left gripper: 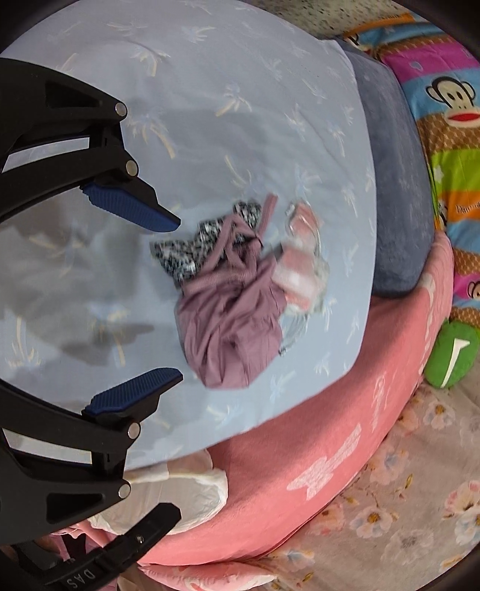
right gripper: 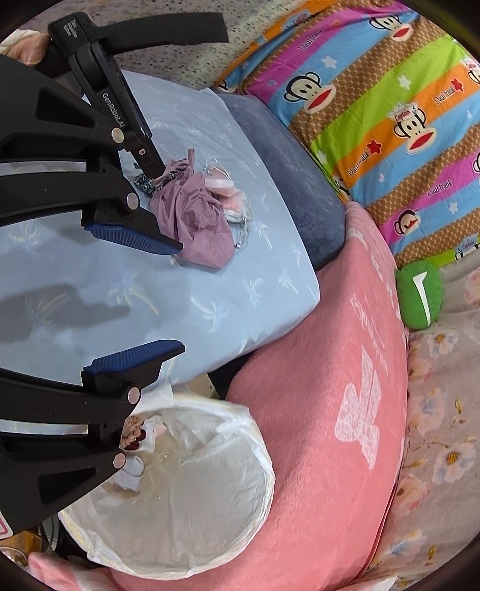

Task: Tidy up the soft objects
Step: 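Grasp the leopard-print strap with the left gripper while the right gripper grasps the mauve cloth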

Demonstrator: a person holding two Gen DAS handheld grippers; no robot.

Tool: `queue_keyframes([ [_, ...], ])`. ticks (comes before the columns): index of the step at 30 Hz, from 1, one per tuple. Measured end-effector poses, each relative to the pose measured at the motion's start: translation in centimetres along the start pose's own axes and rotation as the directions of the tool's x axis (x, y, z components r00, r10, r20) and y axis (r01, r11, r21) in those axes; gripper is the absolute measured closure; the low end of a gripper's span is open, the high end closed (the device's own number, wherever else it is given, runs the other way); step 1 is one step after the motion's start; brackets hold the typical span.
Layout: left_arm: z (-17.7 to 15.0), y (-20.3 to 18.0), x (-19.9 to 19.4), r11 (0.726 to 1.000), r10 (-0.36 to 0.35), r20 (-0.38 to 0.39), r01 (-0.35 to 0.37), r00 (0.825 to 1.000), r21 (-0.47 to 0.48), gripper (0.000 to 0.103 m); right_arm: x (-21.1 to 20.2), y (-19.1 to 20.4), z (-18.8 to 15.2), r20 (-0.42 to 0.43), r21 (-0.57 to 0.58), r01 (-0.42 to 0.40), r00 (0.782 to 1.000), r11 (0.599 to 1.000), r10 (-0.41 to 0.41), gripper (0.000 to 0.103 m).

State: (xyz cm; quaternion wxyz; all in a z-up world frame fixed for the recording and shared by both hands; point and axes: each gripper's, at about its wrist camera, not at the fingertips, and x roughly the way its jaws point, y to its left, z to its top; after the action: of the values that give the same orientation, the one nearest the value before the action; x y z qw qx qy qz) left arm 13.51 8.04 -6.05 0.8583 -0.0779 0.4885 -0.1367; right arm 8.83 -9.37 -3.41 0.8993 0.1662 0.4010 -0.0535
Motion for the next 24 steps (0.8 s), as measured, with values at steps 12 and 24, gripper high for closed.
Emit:
queue_keyframes([
  [12, 0.1, 4.0, 2.2, 0.999, 0.013, -0.043, -0.015, 0.999, -0.052, 0.031, 3.9, 3.2, -0.1, -0.064, -0.042, -0.012, 0.998, 0.999, 0.009, 0.055],
  [24, 0.6, 5.4, 3.7, 0.999, 0.000, -0.065, -0.004, 0.998, -0.053, 0.054, 8.7, 5.1, 0.7, -0.120, -0.061, -0.019, 0.993, 0.998, 0.012, 0.055],
])
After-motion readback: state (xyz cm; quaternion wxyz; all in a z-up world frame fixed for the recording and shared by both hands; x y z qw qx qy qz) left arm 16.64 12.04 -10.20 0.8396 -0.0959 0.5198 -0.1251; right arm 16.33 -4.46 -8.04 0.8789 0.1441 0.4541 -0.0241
